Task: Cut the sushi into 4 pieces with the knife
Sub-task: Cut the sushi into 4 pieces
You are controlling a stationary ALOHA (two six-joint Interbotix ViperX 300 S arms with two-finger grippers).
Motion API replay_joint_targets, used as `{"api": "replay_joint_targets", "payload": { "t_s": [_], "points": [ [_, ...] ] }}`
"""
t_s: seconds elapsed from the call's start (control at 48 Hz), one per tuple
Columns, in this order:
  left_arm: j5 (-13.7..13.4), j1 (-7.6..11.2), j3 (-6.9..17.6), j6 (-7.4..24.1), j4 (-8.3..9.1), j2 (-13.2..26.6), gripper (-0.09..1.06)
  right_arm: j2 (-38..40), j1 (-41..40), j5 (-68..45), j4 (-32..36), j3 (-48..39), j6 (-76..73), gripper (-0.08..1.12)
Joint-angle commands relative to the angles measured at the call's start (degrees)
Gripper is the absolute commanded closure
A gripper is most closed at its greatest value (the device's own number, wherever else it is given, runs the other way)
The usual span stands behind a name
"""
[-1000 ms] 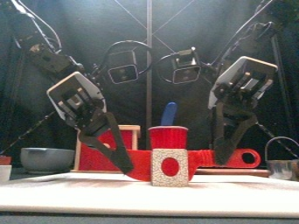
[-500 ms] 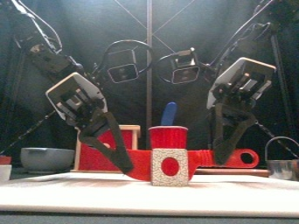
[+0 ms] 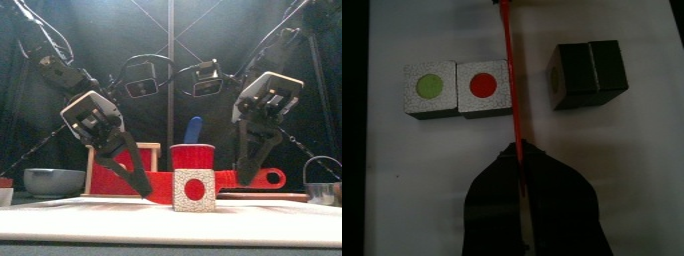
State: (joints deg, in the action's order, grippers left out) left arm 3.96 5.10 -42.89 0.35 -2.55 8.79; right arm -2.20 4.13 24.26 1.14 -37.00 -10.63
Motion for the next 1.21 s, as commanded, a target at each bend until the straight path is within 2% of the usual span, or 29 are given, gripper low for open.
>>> {"api": "replay_joint_targets", "payload": {
  "t_s": [0.021,0.125,0.333,0.5,0.771,0.958,1.208],
  "points": [
    [-0.70,0.26,1.05,0.09,0.70,-3.78,0.70,4.75,-0.26,0.09,-0.18,1.41,-0.09,0.84],
    [-1.05,1.23,1.14,-0.09,2.02,-7.21,0.70,7.21,0.18,0.09,-0.35,1.93,-0.09,0.84],
    [-2.11,3.96,0.70,-0.09,2.11,-9.84,0.70,9.05,2.90,0.09,-2.11,1.85,-0.18,0.84],
    [-3.34,5.63,0.88,-0.26,1.23,-8.79,0.70,8.35,3.96,0.09,-3.96,0.97,-0.18,0.84],
    [-3.34,7.03,2.46,-0.35,-0.26,-5.89,0.70,7.29,4.04,-0.62,-5.10,-0.09,-0.18,0.84],
    [-3.34,8.26,2.64,-0.44,-1.32,-5.10,0.70,6.94,4.31,-0.79,-6.15,-0.53,-0.18,0.84],
    [-3.34,8.44,2.64,-0.44,-2.72,-3.69,0.70,5.36,4.57,-1.05,-6.24,-0.44,-0.18,0.84]
  ]
}}
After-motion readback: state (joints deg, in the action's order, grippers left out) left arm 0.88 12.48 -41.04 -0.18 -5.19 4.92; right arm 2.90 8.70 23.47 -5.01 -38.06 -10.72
